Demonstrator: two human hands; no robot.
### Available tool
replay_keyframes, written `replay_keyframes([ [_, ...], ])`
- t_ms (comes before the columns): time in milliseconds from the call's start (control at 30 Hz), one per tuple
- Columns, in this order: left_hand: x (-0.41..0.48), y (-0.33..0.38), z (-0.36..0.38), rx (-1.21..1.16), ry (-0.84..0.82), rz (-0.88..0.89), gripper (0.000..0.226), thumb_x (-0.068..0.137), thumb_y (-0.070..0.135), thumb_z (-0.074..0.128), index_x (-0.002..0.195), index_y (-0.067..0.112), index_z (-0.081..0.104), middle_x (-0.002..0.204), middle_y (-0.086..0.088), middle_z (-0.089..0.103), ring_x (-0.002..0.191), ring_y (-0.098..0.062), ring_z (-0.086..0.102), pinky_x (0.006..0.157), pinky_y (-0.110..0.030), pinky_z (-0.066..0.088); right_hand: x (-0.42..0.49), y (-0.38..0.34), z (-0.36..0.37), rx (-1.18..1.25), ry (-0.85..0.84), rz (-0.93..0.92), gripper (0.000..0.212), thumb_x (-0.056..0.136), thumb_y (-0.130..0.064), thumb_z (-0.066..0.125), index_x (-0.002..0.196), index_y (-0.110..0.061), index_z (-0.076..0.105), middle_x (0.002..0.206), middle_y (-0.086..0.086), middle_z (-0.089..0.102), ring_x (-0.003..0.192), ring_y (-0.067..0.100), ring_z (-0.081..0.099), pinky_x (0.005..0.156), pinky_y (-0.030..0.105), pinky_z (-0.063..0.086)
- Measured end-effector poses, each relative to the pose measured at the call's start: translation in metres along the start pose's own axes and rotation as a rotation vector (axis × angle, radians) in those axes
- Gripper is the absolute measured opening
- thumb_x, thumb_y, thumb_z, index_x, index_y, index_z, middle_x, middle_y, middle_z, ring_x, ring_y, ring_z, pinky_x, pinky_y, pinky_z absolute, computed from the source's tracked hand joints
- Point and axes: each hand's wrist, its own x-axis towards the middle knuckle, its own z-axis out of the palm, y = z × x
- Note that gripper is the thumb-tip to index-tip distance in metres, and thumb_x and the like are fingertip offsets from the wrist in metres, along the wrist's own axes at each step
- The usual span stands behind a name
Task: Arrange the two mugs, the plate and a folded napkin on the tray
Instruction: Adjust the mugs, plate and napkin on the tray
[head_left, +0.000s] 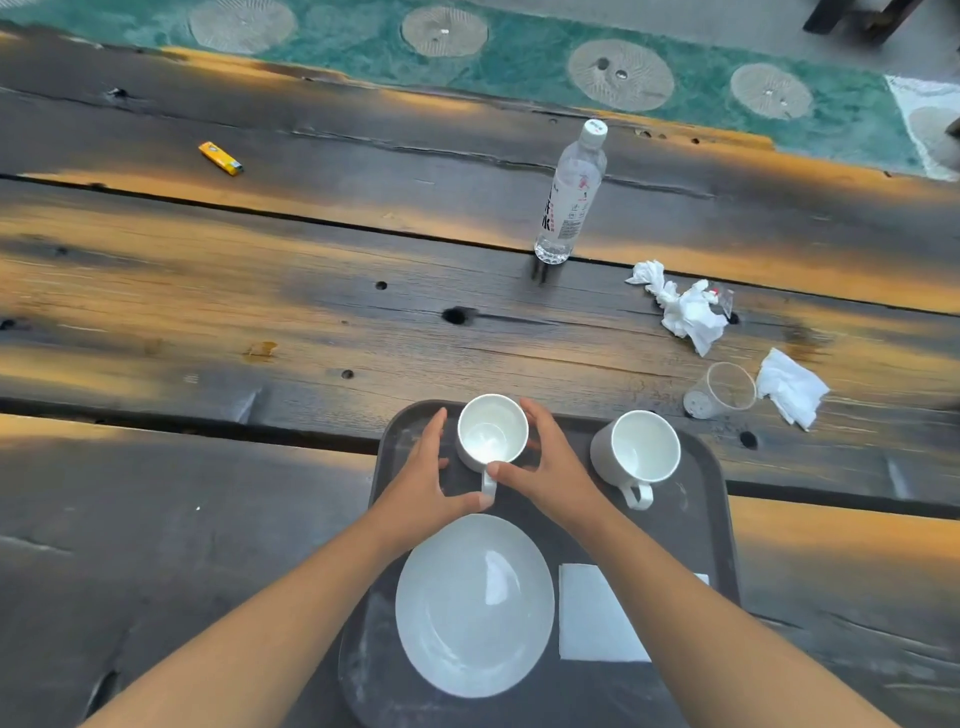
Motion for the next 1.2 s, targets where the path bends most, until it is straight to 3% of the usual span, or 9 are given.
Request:
replay_keyframes([
  [100,0.002,0.000,0.001,-0.031,-0.009,0.008,0.123,0.063,0.054,0.085,0.155,0.050,0.004,0.165,0.013,0.020,0.144,-0.016,0.040,0.114,-0.049,0.044,0.002,0.003,0.001,0.050,-0.021,-0.001,0.085,0.081,-0.021,0.086,0.150,-0.037,0.038,0.149,-0.010,0.047,0.133,0.010,0.052,0.108,0.037,0.050],
  [200,0.004,0.003,0.003,-0.049,-0.024,0.028,0.109,0.069,0.046,0.086,0.153,0.052,0.017,0.160,0.016,0.032,0.141,-0.014,0.044,0.113,-0.047,0.046,0.003,0.006,0.001,0.083,-0.039,-0.012,0.075,0.082,-0.018,0.084,0.141,-0.043,0.045,0.133,-0.027,0.058,0.124,-0.006,0.056,0.089,0.013,0.052],
  [267,0.005,0.003,0.004,-0.062,-0.033,0.033,0.101,0.074,0.037,0.086,0.149,0.054,0.021,0.155,0.019,0.037,0.139,-0.011,0.046,0.113,-0.046,0.046,0.003,0.006,0.001,0.088,-0.042,-0.012,0.073,0.083,-0.016,0.084,0.141,-0.042,0.047,0.128,-0.032,0.059,0.121,-0.011,0.056,0.084,0.006,0.050],
  [433,0.007,0.003,0.004,-0.091,-0.048,0.026,0.095,0.075,0.033,0.086,0.144,0.058,0.026,0.145,0.028,0.044,0.132,-0.001,0.050,0.116,-0.041,0.043,0.004,0.006,0.001,0.078,-0.040,-0.014,0.073,0.084,-0.017,0.084,0.138,-0.048,0.047,0.126,-0.037,0.058,0.120,-0.013,0.055,0.083,0.003,0.048],
  [567,0.006,0.004,0.004,-0.102,-0.043,0.015,0.094,0.073,0.036,0.086,0.142,0.061,0.027,0.144,0.031,0.045,0.133,-0.002,0.051,0.116,-0.042,0.042,0.005,0.008,0.002,0.068,-0.028,-0.020,0.072,0.083,-0.016,0.083,0.136,-0.050,0.048,0.126,-0.034,0.061,0.122,-0.009,0.057,0.086,0.005,0.049],
  [867,0.003,0.004,0.000,-0.137,-0.035,0.012,0.097,0.074,0.029,0.086,0.148,0.052,0.027,0.152,0.020,0.043,0.137,-0.011,0.051,0.116,-0.046,0.042,0.009,0.011,0.007,0.066,-0.030,-0.026,0.073,0.082,-0.014,0.084,0.138,-0.046,0.050,0.127,-0.028,0.063,0.123,0.000,0.061,0.099,0.024,0.054],
  [1100,0.002,0.000,-0.007,-0.162,-0.028,0.008,0.100,0.070,0.034,0.085,0.150,0.049,0.026,0.153,0.019,0.041,0.137,-0.012,0.051,0.116,-0.045,0.043,0.014,0.005,0.016,0.036,-0.043,-0.021,0.073,0.082,-0.018,0.085,0.130,-0.058,0.049,0.123,-0.036,0.062,0.120,-0.011,0.058,0.086,0.006,0.050],
  [1200,0.003,-0.002,-0.009,-0.171,-0.036,0.010,0.098,0.071,0.031,0.086,0.148,0.050,0.028,0.150,0.023,0.043,0.136,-0.011,0.052,0.115,-0.042,0.044,0.015,0.007,0.017,0.044,-0.039,-0.011,0.074,0.081,-0.017,0.085,0.130,-0.059,0.049,0.124,-0.035,0.062,0.120,-0.011,0.058,0.085,0.006,0.050],
])
